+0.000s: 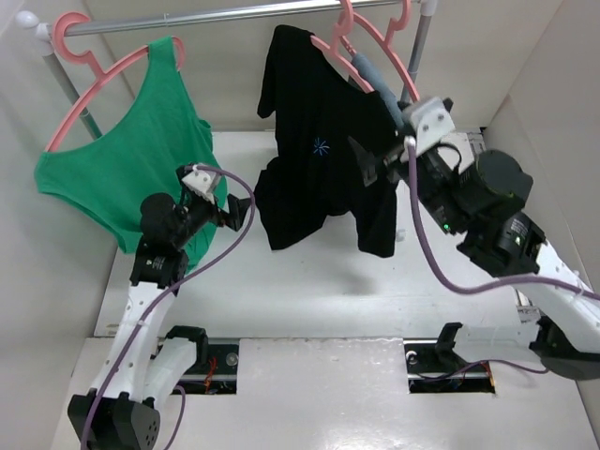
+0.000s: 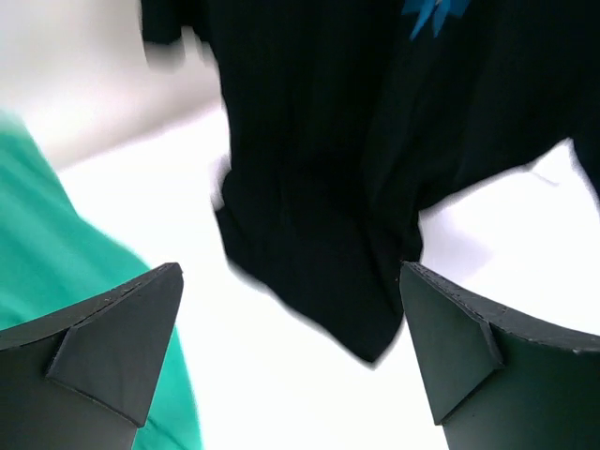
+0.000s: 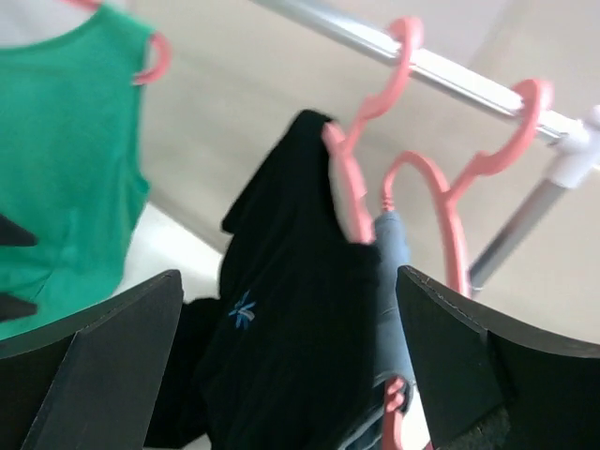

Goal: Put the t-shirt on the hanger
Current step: Hang the hanger with tshirt onto the clothesline

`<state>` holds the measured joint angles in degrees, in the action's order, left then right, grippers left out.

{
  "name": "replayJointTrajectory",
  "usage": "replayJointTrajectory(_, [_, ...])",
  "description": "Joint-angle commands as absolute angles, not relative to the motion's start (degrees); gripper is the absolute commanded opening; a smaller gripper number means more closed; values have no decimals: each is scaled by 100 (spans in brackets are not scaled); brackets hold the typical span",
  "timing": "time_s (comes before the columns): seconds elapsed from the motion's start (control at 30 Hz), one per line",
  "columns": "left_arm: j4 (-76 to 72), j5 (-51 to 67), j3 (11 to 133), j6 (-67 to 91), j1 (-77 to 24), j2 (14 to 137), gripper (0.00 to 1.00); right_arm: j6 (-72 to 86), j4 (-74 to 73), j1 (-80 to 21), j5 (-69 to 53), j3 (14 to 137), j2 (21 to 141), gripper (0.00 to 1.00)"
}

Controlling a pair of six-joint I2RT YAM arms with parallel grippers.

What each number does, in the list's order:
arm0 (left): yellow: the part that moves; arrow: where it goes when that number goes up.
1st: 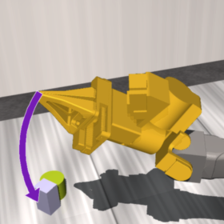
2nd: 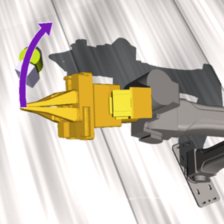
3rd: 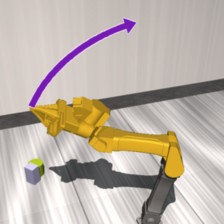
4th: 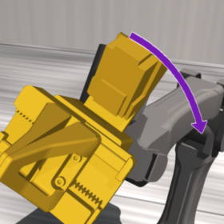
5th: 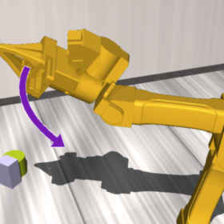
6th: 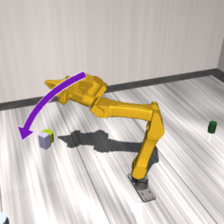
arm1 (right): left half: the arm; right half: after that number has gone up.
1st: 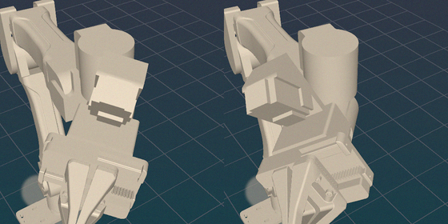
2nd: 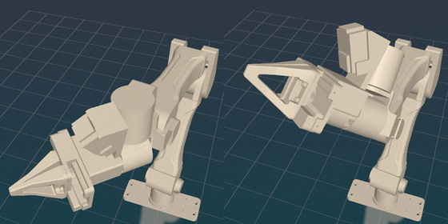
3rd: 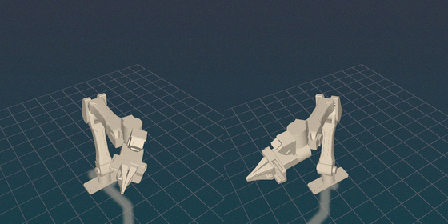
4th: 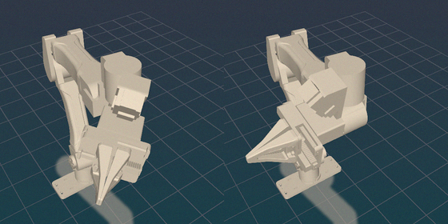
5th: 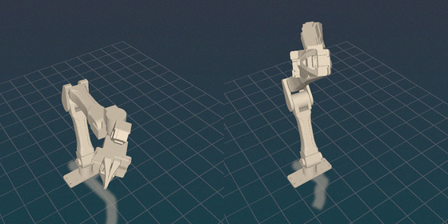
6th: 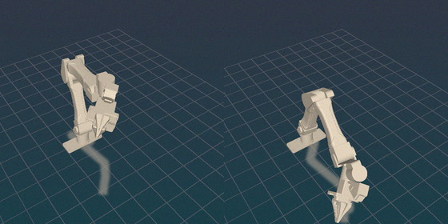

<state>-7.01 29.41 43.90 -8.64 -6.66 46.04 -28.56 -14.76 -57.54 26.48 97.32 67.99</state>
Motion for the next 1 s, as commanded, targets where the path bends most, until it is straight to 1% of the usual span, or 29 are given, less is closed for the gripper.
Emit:
replayJointTrajectory(0.0, [-869,2594,3790,-414,-659,4570,100,-3068,-1405,-5880,1734,8739,6672,100])
replayJointTrajectory(0.03, [-1079,2523,3605,-343,-659,4492,100,-2954,-1485,-5880,1288,8475,6671,100])
replayJointTrajectory(0.07, [-1212,2522,3212,-238,-659,4491,100,-2814,-1616,-5880,1135,8220,6671,100])
replayJointTrajectory(0.13, [-1623,2374,2841,-159,-659,4342,100,-2226,-1548,-5880,863,7272,6732,100])
replayJointTrajectory(0.17, [-1765,2373,2500,-106,-659,4237,100,-2111,-1442,-5880,861,6921,6732,100])
replayJointTrajectory(0.2, [-1897,2373,2348,-53,-659,4236,100,-1953,-1189,-5880,809,6221,6785,100])
replayJointTrajectory(0.33, [-2389,2320,1689,105,-659,4008,100,-961,-774,-5880,1404,4961,6995,100])
replayJointTrajectory(0.37, [-2330,2320,1688,105,-659,4008,100,-801,-773,-5880,1406,4792,7083,100])
replayJointTrajectory(0.47, [-2487,2320,1687,53,-659,3955,100,-196,-642,-5880,1941,4299,7391,100])
replayJointTrajectory(0.57, [-2487,2101,1687,105,-659,3955,100,305,-589,-5880,2451,3922,7444,100])
replayJointTrajectory(0.6, [-2487,2101,1687,105,-598,3955,100,490,-589,-5880,2591,3798,7383,100])
replayJointTrajectory(0.63, [-2540,2101,1635,166,-598,3955,100,701,-589,-5880,2984,3666,7383,100])
replayJointTrajectory(0.7, [-2540,2101,1635,167,-545,3902,100,1236,-589,-5880,3268,3253,7225,100])
replayJointTrajectory(0.8, [-2593,2039,1573,299,-414,3780,100,1729,-589,-5740,3340,2876,6901,100])
replayJointTrajectory(0.97, [-2593,2039,1521,352,-360,3727,100,1731,-852,-5739,3506,2935,6496,100])
